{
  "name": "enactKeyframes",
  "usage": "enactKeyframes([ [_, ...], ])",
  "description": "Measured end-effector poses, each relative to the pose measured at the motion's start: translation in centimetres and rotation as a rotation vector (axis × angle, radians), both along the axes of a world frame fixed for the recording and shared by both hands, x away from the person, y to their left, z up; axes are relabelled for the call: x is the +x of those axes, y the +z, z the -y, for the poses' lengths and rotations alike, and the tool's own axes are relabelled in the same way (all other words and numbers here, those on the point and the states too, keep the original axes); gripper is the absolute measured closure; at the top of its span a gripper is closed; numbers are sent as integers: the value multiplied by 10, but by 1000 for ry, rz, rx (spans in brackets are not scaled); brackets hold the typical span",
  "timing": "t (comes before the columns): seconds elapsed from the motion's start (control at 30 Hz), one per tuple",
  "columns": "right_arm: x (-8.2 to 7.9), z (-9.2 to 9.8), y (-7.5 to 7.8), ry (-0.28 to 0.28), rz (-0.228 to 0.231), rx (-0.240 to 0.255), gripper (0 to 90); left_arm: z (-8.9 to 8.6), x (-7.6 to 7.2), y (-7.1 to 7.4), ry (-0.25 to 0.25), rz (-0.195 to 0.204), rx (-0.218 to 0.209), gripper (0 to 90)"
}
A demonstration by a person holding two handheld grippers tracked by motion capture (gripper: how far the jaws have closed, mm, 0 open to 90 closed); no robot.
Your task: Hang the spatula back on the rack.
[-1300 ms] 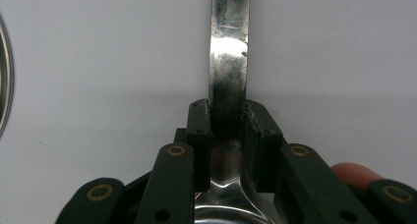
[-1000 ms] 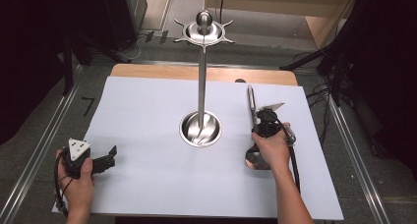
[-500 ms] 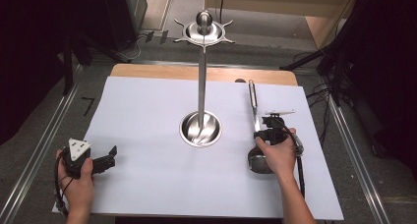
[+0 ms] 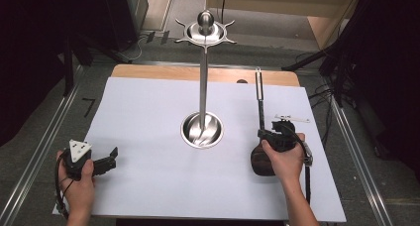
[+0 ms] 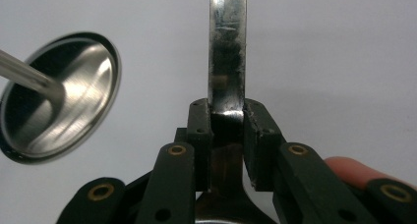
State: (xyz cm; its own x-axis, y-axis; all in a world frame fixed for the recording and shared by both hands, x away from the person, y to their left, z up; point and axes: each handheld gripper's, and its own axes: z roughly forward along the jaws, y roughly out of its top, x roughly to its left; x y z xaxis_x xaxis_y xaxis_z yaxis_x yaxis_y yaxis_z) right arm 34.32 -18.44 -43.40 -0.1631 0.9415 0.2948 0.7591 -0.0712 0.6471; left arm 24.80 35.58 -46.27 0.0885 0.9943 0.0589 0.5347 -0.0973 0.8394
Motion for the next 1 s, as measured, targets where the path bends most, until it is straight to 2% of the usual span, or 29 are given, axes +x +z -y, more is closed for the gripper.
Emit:
enactKeyframes([
  [0.1, -7, 4, 3, 9, 57, 40, 770, 0, 0, 0, -2, 0, -1, 13],
  [0.2, -13, 5, 3, 28, 116, 31, 770, 0, 0, 0, -4, -2, -2, 13],
  [0.33, -21, 6, 6, 53, 193, 58, 770, -1, 0, 0, -5, -3, -2, 13],
  [0.37, -24, 5, 9, 62, 226, 59, 770, -1, 0, 0, -5, -4, -2, 13],
  [0.4, -24, 5, 9, 62, 226, 59, 770, 0, 0, 0, -5, -3, -2, 13],
  [0.77, -39, -2, 19, 117, 359, 59, 770, 0, 0, 0, -7, -4, -2, 13],
  [0.87, -41, -3, 21, 129, 377, 77, 770, 0, 0, 0, -7, -4, -2, 13],
  [1.0, -45, -5, 23, 143, 409, 71, 770, 0, 0, 0, -6, -5, -2, 13],
])
